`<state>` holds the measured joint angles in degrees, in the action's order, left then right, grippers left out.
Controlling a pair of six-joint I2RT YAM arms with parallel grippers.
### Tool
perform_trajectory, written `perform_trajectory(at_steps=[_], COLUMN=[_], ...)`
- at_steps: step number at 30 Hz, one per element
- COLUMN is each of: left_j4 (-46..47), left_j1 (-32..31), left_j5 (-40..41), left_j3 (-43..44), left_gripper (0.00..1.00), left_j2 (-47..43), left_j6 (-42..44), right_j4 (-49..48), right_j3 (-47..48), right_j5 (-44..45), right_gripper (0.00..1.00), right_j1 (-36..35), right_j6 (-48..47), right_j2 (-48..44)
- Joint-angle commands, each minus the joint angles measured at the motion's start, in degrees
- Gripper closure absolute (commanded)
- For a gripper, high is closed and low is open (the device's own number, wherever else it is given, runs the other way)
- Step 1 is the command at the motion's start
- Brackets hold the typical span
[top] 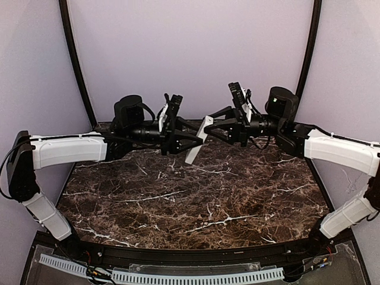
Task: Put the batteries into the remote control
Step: Pass from the left arm to the right, then place the remote control at the center of the board.
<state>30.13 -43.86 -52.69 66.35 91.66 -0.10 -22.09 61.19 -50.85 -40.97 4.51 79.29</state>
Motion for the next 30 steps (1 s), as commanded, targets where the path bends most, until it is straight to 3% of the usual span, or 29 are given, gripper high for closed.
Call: perform_trajectory(at_steps=[1, 2, 3, 4, 8, 14, 17, 22, 30], left_j4=[-0.6, -1.2, -2.7, -3.5, -9.0, -21.2, -27.6, -33.5, -33.0], left_j1=[-0.1, 0.3, 0.6, 1.5, 4.7, 7.6, 9.1, 10.6, 11.3], left_j5=[2.4, 3.6, 4.2, 6.1, 16.6, 37.7, 47.0, 50.4, 53.9], left_j3=[-1.6, -1.8, -2.3, -2.7, -5.1, -6.6, -5.4, -6.0, -8.7], left_gripper=[0.59, 0.44, 0.38, 0.23, 0.05, 0.02, 0.02, 0.01, 0.01], left_j2=[-3.4, -4.2, -4.6, -5.9, -10.9, -16.3, -15.9, -15.2, -15.3], left_j6=[1.9, 1.9, 2.4, 2.7, 3.3, 0.8, -4.3, -8.9, -10.3], right_j4=[1.5, 2.8, 4.8, 6.9, 16.5, 37.6, 46.4, 56.2, 66.8], right_j3=[2.5, 3.0, 3.6, 4.4, 7.1, 17.7, 24.2, 33.6, 43.3], right_j5=[-1.3, -0.1, 1.3, 2.4, 7.4, 19.8, 24.6, 28.6, 32.0], right_gripper=[0.9, 0.91, 0.92, 0.94, 0.98, 1.0, 1.0, 1.0, 0.99], right_j1=[-0.9, -1.0, -0.8, -0.6, 0.8, 1.5, 1.4, 1.3, -0.3], right_j6=[0.9, 0.5, -0.1, -0.7, -1.3, -4.2, -4.2, -4.2, -5.8], right_j2=[0.5, 0.5, 0.6, 0.9, 2.6, 10.0, 16.3, 25.4, 37.1])
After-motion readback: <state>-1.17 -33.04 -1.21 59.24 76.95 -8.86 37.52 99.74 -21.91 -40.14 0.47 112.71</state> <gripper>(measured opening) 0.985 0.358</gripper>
